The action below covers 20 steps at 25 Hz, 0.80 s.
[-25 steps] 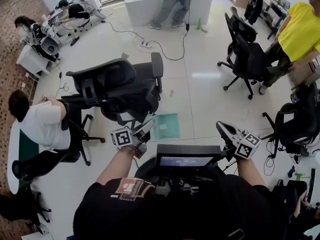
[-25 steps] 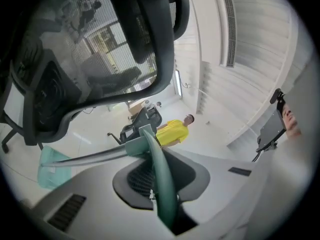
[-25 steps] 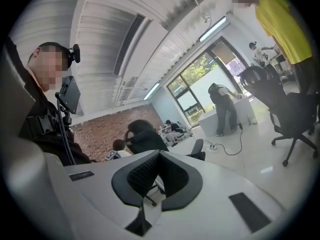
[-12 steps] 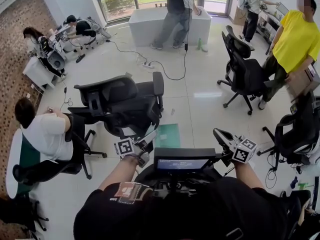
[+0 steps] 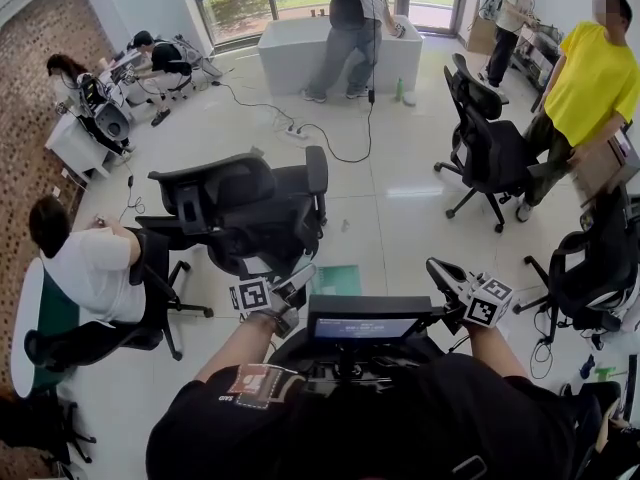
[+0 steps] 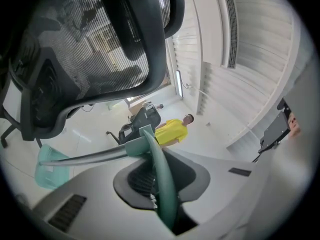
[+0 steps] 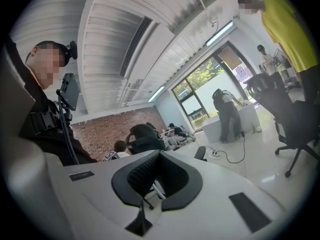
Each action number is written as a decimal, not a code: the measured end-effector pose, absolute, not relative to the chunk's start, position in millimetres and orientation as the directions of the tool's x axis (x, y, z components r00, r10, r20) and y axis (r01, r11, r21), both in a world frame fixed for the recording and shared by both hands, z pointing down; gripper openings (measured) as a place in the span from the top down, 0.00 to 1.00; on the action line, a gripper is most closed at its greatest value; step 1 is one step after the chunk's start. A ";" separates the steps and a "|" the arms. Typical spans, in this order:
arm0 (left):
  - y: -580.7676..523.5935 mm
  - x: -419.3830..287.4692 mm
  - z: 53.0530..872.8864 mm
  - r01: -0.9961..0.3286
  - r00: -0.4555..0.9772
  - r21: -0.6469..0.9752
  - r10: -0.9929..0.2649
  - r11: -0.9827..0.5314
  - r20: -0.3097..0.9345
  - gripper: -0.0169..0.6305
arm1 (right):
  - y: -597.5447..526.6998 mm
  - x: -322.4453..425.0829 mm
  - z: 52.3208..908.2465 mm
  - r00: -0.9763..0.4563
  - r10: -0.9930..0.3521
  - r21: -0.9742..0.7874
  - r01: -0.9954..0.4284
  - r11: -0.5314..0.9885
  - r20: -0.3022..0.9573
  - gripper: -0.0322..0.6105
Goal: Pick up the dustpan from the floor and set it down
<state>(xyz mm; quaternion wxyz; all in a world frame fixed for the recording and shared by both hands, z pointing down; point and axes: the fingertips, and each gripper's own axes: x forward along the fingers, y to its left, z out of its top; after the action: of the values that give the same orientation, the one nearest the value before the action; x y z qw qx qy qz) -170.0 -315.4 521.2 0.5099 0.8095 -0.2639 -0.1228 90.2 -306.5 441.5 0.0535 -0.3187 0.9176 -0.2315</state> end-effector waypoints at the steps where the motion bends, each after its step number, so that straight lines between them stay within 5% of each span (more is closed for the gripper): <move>1: -314.9 -171.3 523.4 -0.310 0.828 0.891 -0.555 -0.331 0.082 0.88 | -307.2 90.0 442.7 -0.791 -0.610 -0.460 -0.561 0.688 0.052 0.93; 7: -320.5 -161.9 527.1 -0.259 0.844 0.896 -0.536 -0.361 0.028 0.88 | -313.8 91.1 451.7 -0.793 -0.605 -0.466 -0.560 0.685 0.064 0.94; 20: -341.3 -151.9 586.3 -0.277 0.846 0.926 -0.521 -0.256 0.109 0.89 | -322.3 96.1 477.0 -0.782 -0.614 -0.480 -0.581 0.658 0.104 0.94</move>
<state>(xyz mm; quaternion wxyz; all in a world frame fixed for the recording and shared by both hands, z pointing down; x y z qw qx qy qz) -151.9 -341.3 586.3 0.5542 0.7849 -0.2543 -0.1102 96.1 -322.3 477.0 0.0336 -0.3283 0.9098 -0.2516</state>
